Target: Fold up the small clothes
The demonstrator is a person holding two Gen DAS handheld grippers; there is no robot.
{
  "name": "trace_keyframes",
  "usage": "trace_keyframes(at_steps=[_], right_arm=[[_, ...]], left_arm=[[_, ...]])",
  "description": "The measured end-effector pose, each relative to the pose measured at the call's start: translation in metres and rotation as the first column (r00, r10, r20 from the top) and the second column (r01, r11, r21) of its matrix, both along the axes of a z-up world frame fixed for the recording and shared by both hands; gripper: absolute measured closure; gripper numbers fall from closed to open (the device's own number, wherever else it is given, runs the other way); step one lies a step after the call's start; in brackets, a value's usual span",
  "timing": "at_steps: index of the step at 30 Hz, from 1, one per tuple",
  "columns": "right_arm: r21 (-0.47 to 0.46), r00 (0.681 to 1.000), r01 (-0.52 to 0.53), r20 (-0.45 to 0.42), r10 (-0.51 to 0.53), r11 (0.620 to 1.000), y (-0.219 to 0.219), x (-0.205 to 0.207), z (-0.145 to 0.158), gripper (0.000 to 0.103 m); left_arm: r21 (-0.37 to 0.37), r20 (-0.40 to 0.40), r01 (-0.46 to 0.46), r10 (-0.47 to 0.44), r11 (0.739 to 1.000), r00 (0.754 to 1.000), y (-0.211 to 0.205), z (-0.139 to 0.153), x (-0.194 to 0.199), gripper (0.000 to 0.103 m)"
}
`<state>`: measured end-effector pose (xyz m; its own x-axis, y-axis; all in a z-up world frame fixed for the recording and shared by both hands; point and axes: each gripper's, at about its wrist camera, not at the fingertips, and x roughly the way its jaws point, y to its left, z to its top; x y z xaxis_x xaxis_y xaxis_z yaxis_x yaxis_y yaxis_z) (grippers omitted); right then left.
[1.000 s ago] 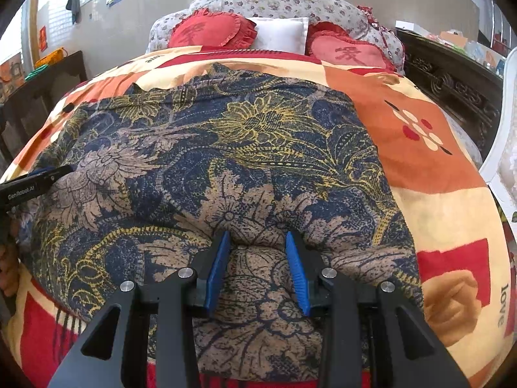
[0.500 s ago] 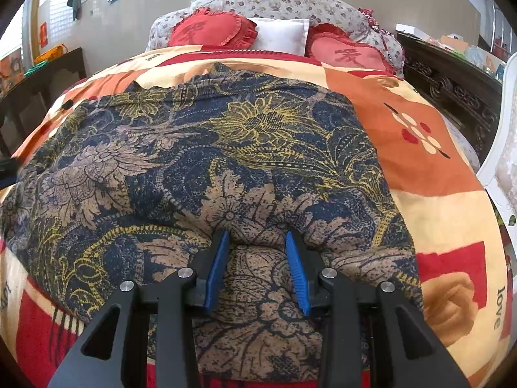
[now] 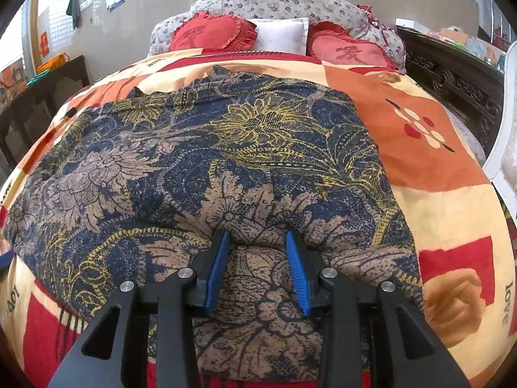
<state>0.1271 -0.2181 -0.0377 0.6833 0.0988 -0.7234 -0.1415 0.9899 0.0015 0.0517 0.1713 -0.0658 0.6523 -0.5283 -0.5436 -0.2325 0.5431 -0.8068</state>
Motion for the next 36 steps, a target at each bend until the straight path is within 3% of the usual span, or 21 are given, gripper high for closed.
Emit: trace_keyframes(at_steps=[3,6,8,11,15,17,20,23,26,29,32,34,36], right_arm=[[-0.004,1.0,0.0,0.0,0.0,1.0,0.0,0.0,0.0,0.053],[-0.002,1.0,0.0,0.001,0.0,1.0,0.0,0.0,0.0,0.053],[-0.004,1.0,0.0,0.001,0.0,1.0,0.0,0.0,0.0,0.053],[-0.004,1.0,0.0,0.001,0.0,1.0,0.0,0.0,0.0,0.053],[-0.009,1.0,0.0,0.001,0.0,1.0,0.0,0.0,-0.001,0.053],[-0.016,1.0,0.001,0.001,-0.001,1.0,0.001,0.0,-0.001,0.053],[-0.025,1.0,0.002,0.003,-0.002,1.0,0.002,-0.001,-0.001,0.053],[-0.026,1.0,0.002,0.007,-0.002,1.0,0.003,-0.001,-0.001,0.053],[-0.048,1.0,0.007,-0.024,-0.008,0.999,0.005,0.001,0.002,0.053],[-0.121,0.998,0.035,-0.047,-0.04,0.992,0.018,0.006,0.03,0.053],[-0.031,0.998,-0.062,0.023,0.063,0.998,0.043,0.016,0.082,0.053],[0.051,0.978,-0.204,-0.028,0.205,0.978,0.077,0.039,0.102,0.046],[0.173,0.934,-0.314,-0.123,0.337,0.934,0.107,0.066,0.105,0.041]], left_arm=[[-0.188,-0.026,-0.074,0.07,0.979,0.997,0.024,-0.008,0.012,0.013],[-0.265,-0.031,-0.128,0.124,0.956,0.992,0.037,-0.015,0.016,0.02],[-0.224,-0.045,-0.139,0.132,0.965,0.99,0.032,-0.015,0.014,0.038],[-0.113,-0.063,-0.062,0.055,0.992,0.996,0.009,-0.013,0.018,0.065],[0.017,-0.02,-0.072,0.072,0.997,0.997,0.006,-0.012,0.018,0.072],[-0.022,-0.013,-0.115,0.115,0.993,0.993,0.01,-0.019,0.016,0.077],[0.059,0.014,-0.114,0.114,0.992,0.993,0.001,-0.013,0.014,0.081],[0.138,0.059,-0.163,0.156,0.977,0.986,-0.001,-0.014,0.008,0.092],[0.209,0.099,-0.187,0.17,0.96,0.981,-0.008,-0.013,0.004,0.093],[0.333,0.139,-0.208,0.17,0.92,0.976,-0.021,0.0,0.0,0.093],[0.489,0.202,-0.229,0.146,0.842,0.968,-0.045,0.018,-0.003,0.096],[0.599,0.27,-0.241,0.09,0.764,0.958,-0.07,0.036,-0.007,0.097],[0.683,0.33,-0.246,0.011,0.688,0.944,-0.093,0.05,-0.013,0.097]])
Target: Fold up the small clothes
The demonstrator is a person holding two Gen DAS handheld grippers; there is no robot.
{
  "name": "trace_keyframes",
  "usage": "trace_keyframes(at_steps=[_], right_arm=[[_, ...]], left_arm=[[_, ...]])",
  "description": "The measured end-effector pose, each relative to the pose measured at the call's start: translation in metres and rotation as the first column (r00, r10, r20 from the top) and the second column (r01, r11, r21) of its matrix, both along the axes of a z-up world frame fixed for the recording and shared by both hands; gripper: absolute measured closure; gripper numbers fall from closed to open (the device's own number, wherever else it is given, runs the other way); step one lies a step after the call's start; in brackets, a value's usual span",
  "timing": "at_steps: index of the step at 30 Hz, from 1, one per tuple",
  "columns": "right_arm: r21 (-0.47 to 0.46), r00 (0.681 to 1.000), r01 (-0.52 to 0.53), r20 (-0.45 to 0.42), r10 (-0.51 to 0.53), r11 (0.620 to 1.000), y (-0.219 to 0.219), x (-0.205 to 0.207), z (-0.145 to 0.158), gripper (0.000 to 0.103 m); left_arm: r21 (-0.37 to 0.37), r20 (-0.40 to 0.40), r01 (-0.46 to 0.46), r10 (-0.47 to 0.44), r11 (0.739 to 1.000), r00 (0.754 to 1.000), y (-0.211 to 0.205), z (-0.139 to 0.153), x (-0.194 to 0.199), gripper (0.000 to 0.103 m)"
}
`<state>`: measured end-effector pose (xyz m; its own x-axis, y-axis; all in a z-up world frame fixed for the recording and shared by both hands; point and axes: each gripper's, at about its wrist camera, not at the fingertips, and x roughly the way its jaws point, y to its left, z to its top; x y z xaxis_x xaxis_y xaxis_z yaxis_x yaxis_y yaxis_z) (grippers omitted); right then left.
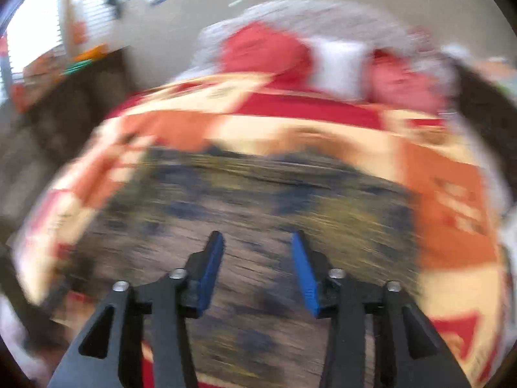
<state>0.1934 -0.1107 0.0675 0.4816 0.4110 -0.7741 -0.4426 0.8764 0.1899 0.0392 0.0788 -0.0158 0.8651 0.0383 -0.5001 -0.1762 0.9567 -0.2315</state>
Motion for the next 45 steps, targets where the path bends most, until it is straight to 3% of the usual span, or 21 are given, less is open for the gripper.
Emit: trace_keyframes(at_steps=[1,3,6,8,15,20,22,23,30,34,45], right_arm=[[0.052,0.997,-0.044,-0.062,0.048,0.998,0.017,0.018,-0.001,0.041],[0.097,0.994,-0.038,-0.101,0.047,0.995,0.039,0.042,-0.001,0.041],[0.19,0.968,-0.075,-0.222,0.117,0.979,0.075,0.083,-0.006,0.041],[0.197,0.947,-0.106,-0.278,0.16,0.975,0.101,0.103,-0.01,0.041],[0.024,0.942,-0.181,-0.283,0.18,0.983,0.162,0.123,-0.017,0.041],[-0.189,0.948,-0.219,-0.273,0.163,0.957,0.18,0.122,-0.026,0.042],[-0.241,0.951,-0.222,-0.269,0.155,0.945,0.179,0.123,-0.027,0.073],[-0.221,0.948,-0.219,-0.28,0.154,0.95,0.174,0.124,-0.026,0.078],[-0.143,0.96,-0.148,-0.259,0.107,0.979,0.105,0.128,0.004,0.08],[-0.121,0.962,-0.107,-0.264,0.072,0.987,0.052,0.13,0.014,0.08],[-0.179,0.958,-0.052,-0.286,-0.001,0.982,-0.09,0.132,0.013,0.08]], left_arm=[[0.061,0.022,0.028,-0.029,0.998,0.999,-0.011,0.005,-0.001,0.097],[0.125,0.05,0.078,-0.085,0.989,0.995,-0.028,0.014,-0.001,0.097],[0.138,0.054,0.139,-0.148,0.981,0.988,-0.037,0.021,0.003,0.097],[0.14,0.053,0.16,-0.169,0.977,0.984,-0.04,0.024,0.005,0.097],[0.174,0.058,0.235,-0.248,0.956,0.967,-0.058,0.033,0.006,0.097],[0.179,0.055,0.263,-0.277,0.948,0.959,-0.066,0.033,0.003,0.097],[0.17,0.051,0.275,-0.288,0.946,0.956,-0.068,0.036,0.003,0.098],[0.169,0.053,0.276,-0.288,0.946,0.956,-0.069,0.037,0.002,0.098],[0.189,0.062,0.32,-0.337,0.928,0.94,-0.101,0.051,-0.004,0.098],[0.221,0.066,0.378,-0.401,0.899,0.914,-0.136,0.063,-0.007,0.098],[0.275,-0.002,0.602,-0.625,0.75,0.78,-0.261,0.063,-0.002,0.098]])
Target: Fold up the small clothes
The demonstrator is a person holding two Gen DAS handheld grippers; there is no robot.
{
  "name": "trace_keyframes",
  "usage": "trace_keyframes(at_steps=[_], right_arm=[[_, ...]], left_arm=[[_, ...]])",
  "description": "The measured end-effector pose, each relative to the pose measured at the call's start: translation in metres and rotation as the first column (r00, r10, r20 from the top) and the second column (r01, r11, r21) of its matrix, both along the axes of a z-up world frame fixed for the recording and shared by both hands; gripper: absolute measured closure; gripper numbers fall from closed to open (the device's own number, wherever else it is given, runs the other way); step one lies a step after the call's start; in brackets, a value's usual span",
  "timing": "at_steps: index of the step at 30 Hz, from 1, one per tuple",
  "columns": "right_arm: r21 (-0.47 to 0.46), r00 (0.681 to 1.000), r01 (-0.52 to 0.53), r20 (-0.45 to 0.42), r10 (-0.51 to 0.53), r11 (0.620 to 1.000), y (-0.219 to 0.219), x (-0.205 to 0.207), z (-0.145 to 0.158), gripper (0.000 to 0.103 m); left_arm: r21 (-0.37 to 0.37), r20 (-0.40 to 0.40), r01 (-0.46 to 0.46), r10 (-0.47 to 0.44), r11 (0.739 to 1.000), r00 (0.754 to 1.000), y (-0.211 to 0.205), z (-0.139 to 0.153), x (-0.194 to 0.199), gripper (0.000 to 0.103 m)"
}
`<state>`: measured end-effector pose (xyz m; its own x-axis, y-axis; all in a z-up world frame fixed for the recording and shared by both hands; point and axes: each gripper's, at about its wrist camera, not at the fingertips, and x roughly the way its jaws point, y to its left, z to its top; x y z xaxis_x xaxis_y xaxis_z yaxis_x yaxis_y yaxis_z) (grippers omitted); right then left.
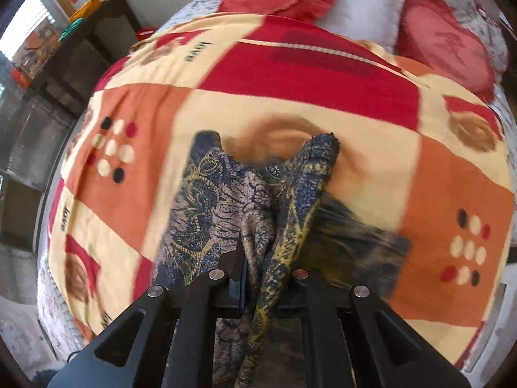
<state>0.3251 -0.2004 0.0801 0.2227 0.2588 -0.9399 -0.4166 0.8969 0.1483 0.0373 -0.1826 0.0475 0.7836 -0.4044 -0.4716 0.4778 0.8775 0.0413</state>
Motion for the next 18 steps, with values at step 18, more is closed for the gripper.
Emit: trace_keyframes(at_steps=[18], right_arm=[[0.289,0.958,0.21,0.132,-0.256,0.934,-0.132,-0.001,-0.034,0.068]], left_arm=[[-0.016,-0.271,0.139,-0.138,0.99,0.953,-0.025,-0.049,-0.003,0.068]])
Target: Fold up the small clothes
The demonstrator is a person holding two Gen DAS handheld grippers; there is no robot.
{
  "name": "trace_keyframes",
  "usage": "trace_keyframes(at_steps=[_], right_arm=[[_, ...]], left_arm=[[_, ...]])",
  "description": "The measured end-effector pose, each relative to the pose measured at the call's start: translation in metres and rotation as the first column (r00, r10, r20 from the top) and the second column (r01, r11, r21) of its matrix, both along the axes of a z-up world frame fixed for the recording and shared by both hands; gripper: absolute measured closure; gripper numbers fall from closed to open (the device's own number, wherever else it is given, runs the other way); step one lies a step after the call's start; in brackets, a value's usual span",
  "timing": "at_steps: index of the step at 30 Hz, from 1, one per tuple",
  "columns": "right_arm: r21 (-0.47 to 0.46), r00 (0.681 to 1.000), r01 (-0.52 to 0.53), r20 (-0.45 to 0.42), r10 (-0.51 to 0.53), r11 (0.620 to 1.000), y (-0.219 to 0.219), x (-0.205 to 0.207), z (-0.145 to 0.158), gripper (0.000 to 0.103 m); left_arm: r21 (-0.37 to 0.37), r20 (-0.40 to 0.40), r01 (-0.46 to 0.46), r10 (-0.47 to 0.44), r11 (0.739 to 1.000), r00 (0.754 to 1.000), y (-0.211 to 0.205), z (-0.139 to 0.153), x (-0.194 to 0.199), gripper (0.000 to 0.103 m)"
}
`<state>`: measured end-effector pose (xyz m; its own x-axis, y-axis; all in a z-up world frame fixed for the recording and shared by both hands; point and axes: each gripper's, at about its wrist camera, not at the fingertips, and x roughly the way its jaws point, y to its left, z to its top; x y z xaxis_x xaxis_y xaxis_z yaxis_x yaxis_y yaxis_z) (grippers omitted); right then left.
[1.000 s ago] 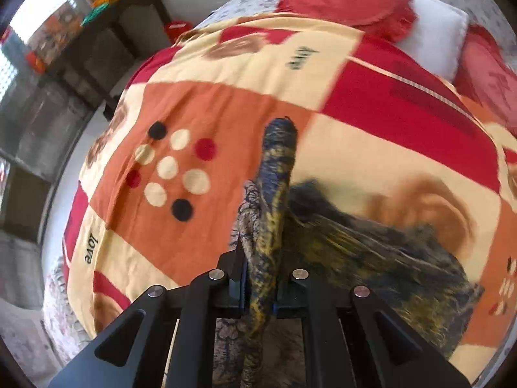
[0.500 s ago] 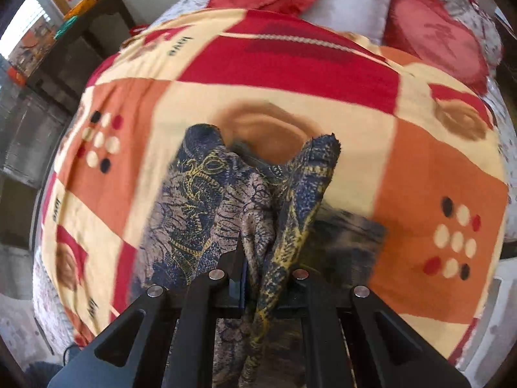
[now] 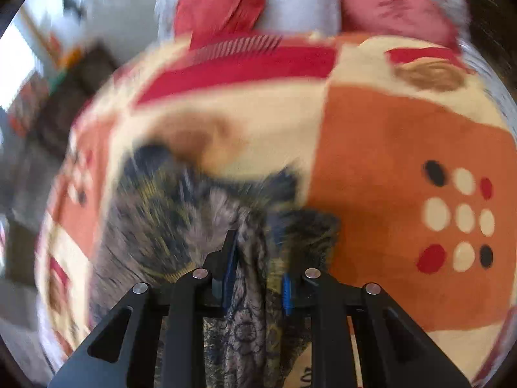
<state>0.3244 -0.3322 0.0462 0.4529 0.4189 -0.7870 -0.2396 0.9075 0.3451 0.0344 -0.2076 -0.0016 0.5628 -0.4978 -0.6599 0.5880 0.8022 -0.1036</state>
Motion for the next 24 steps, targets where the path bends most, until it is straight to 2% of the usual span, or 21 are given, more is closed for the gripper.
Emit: trace_keyframes(at_steps=[1,3,6,8,9,10,11,13,14,15,17,18,19,22,23,24], right_arm=[[0.071,0.998,0.052,0.039,-0.055,0.996,-0.02,-0.009,0.015,0.067],[0.118,0.988,0.103,0.099,-0.115,0.988,-0.045,-0.034,0.038,0.063],[0.089,0.983,0.013,0.182,-0.029,0.996,-0.044,-0.083,0.052,0.063],[0.012,0.974,-0.086,0.211,0.081,0.996,-0.022,-0.125,0.044,0.066],[-0.045,0.968,-0.105,0.223,0.112,0.993,-0.013,-0.142,0.038,0.07],[-0.097,0.961,-0.127,0.234,0.147,0.987,0.0,-0.161,0.028,0.073],[-0.132,0.955,-0.153,0.236,0.181,0.979,0.011,-0.177,0.018,0.078],[-0.221,0.951,-0.168,0.222,0.217,0.961,0.031,-0.199,-0.009,0.082],[-0.249,0.959,-0.158,0.193,0.209,0.956,0.037,-0.204,-0.028,0.082],[-0.263,0.967,-0.15,0.163,0.196,0.953,0.04,-0.205,-0.044,0.082],[-0.261,0.984,-0.117,0.102,0.147,0.958,0.036,-0.204,-0.082,0.082],[-0.21,0.981,-0.083,0.158,0.117,0.974,0.028,-0.21,-0.086,0.081],[-0.18,0.982,-0.078,0.157,0.107,0.98,0.022,-0.209,-0.087,0.081],[-0.113,0.995,-0.085,0.048,0.091,0.99,0.009,-0.198,-0.08,0.081],[-0.103,0.997,-0.064,0.028,0.067,0.993,0.004,-0.193,-0.07,0.08],[-0.096,0.998,-0.044,0.05,0.049,0.994,0.0,-0.188,-0.059,0.08]], left_arm=[[-0.007,0.0,0.0,0.0,1.0,1.0,0.009,0.003,-0.005,0.067],[-0.023,0.023,-0.046,0.047,0.999,0.999,0.039,0.013,-0.014,0.067],[-0.06,0.05,-0.192,0.195,0.979,0.979,0.084,0.025,-0.003,0.066],[-0.09,0.009,-0.295,0.297,0.951,0.955,0.103,0.025,0.019,0.068],[-0.116,-0.048,-0.343,0.339,0.932,0.939,0.113,0.021,0.034,0.07],[-0.132,-0.099,-0.368,0.357,0.92,0.929,0.117,0.013,0.044,0.087],[-0.121,-0.143,-0.376,0.358,0.919,0.923,0.116,0.003,0.054,0.095],[-0.084,-0.215,-0.386,0.361,0.919,0.907,0.118,-0.02,0.065,0.102],[-0.068,-0.288,-0.388,0.355,0.919,0.889,0.116,-0.043,0.07,0.102],[-0.107,-0.296,-0.394,0.349,0.913,0.889,0.119,-0.053,0.069,0.101],[-0.147,-0.316,-0.401,0.341,0.904,0.885,0.124,-0.054,0.068,0.101],[-0.158,-0.337,-0.407,0.338,0.9,0.878,0.128,-0.051,0.069,0.101],[-0.153,-0.335,-0.406,0.339,0.901,0.879,0.128,-0.048,0.07,0.101],[-0.135,-0.268,-0.408,0.363,0.903,0.892,0.127,-0.019,0.072,0.1],[-0.147,-0.239,-0.415,0.375,0.898,0.896,0.127,-0.008,0.076,0.1],[-0.169,-0.201,-0.424,0.39,0.89,0.899,0.127,0.007,0.086,0.1]])
